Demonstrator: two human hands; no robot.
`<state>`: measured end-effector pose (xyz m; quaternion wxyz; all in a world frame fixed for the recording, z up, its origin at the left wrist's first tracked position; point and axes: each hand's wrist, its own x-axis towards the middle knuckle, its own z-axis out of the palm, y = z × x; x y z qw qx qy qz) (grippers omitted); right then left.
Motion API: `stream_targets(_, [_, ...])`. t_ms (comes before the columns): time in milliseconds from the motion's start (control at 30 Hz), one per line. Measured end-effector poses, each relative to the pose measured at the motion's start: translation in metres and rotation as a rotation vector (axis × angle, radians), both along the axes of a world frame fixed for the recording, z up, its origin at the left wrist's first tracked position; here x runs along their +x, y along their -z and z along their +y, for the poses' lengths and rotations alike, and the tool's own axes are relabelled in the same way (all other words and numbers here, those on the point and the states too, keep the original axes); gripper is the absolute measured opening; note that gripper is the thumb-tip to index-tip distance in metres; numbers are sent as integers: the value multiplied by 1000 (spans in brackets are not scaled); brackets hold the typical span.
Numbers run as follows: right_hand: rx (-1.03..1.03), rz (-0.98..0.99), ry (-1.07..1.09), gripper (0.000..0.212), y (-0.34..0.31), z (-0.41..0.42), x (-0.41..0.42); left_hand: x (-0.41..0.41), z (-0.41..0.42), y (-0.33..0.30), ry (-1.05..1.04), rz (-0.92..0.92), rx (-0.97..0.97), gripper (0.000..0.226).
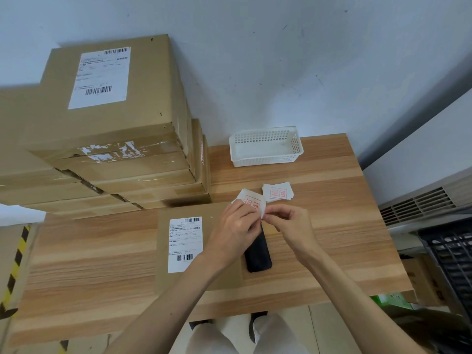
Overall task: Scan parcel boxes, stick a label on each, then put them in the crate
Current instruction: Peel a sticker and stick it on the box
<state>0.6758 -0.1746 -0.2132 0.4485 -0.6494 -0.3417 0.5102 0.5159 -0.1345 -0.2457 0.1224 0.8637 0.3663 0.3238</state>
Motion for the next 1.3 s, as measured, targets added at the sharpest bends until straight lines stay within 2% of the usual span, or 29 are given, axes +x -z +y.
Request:
stream_targets(167, [-1,-21,-20,15,0,2,2,-1,-3,-1,-27,-102,-150,6])
stream_targets(533, [7,-14,-4,12,-1,0,3,-3,-4,-12,-86,-188,-461,7])
stream_targets(1000, [-35,70,-81,11,-4,-1,2,-4,-5,-14,-58,-189,-374,8])
stream_targets(1300, [-9,87,-127,12,-10,-1,2,-10,-1,-24,-36,-234,-539,14])
